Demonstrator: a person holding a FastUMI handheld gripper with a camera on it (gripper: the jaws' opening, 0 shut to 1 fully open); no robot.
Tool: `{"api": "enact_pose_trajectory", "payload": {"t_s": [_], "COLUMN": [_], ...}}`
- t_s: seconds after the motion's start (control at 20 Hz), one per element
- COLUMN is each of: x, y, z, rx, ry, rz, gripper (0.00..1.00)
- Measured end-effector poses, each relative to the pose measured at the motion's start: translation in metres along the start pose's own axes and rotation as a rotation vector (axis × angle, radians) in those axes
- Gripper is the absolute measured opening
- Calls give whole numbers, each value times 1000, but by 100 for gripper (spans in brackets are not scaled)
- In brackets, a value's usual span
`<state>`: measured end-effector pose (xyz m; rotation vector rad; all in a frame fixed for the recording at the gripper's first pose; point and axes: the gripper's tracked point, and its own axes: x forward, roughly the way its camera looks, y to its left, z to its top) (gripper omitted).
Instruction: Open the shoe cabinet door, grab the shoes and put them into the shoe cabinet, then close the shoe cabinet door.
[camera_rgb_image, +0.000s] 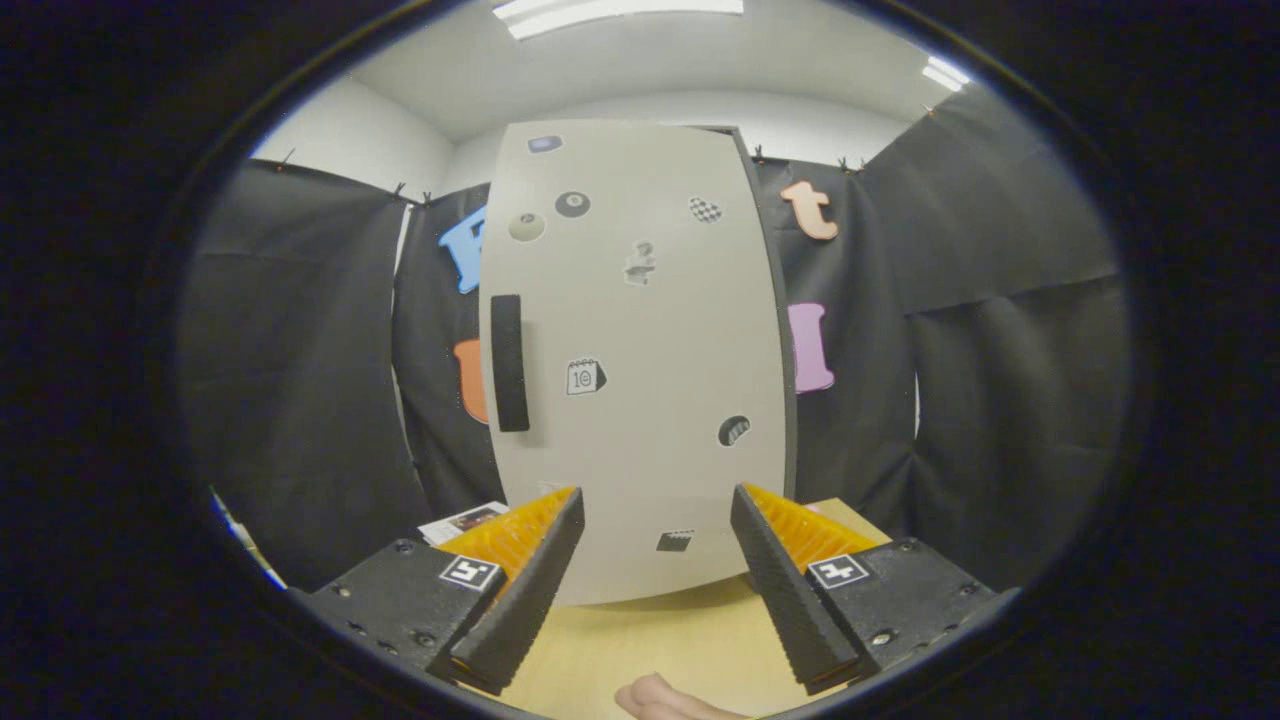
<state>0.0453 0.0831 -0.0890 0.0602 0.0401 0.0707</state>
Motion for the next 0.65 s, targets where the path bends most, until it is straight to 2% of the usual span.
{"api": "enact_pose_trajectory", "payload": {"t_s": [0.15,0.35,0.65], "x": [-16,-40,-53], "y": [-4,18,18], "z": [2,6,5], "rx": [-12,-43,-64], "ry": [-12,-46,-48], "rz": [-5,91,102], "gripper": [97,97,97]}}
